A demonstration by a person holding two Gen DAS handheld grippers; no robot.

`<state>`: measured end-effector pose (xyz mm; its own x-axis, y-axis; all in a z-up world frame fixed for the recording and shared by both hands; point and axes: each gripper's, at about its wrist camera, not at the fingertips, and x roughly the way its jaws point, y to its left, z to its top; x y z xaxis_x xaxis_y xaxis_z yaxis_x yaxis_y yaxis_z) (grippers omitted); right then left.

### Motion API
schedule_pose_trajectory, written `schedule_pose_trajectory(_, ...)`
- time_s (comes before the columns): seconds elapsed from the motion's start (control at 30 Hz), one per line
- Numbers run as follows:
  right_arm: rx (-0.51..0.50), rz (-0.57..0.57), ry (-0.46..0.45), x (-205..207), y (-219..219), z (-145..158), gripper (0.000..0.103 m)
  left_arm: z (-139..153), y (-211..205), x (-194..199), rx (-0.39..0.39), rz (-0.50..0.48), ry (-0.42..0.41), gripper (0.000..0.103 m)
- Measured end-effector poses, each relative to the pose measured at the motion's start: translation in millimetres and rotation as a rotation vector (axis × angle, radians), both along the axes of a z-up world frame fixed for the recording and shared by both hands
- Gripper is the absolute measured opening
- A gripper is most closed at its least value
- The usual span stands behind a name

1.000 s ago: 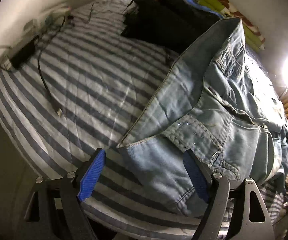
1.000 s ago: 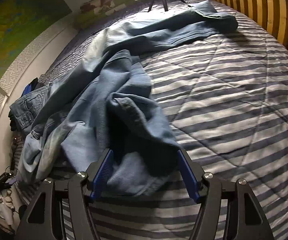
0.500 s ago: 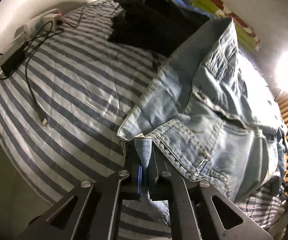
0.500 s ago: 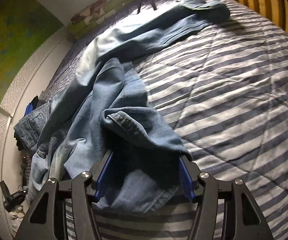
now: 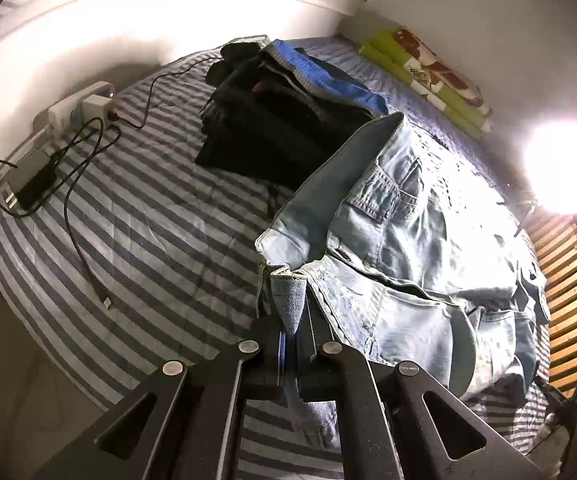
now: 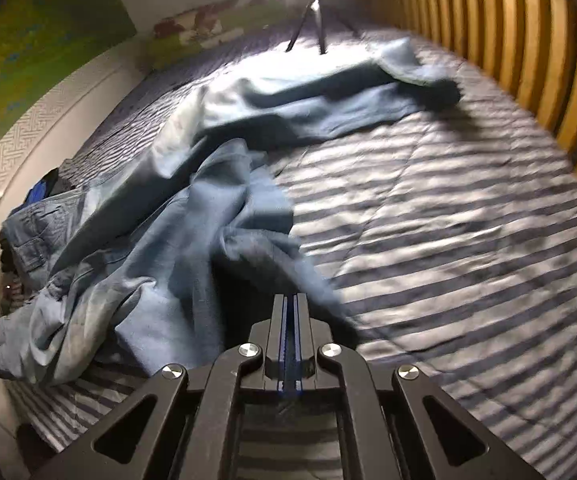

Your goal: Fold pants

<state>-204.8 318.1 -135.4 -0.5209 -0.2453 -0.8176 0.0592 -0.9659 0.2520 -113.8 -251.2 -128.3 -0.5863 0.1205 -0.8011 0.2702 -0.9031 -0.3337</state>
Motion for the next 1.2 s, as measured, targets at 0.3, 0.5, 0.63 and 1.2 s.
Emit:
schedule_pose_trajectory(0.3,-0.021,0.027,-0.050,-29,-3,-21,0.058,-9,-5,-3,0.030,0.020,-0.007,0.002)
schedule_pose_trajectory(0.5,-0.060,0.013,-0.113,-37,-10,-36,0.008,4,-9,0,0.074,0.029,0.020,0.002)
schedule_pose_trajectory(0.63,-0.057,-0.075,0.003,-16,19,6,0.005,31,-8,3,0.072,0.016,0.073,0.002)
schedule_pose_trajectory(1.2,0.203,-0.444,0.158,68,166,132,0.009,37,3,64,0.089,-0.132,-0.036,0.009)
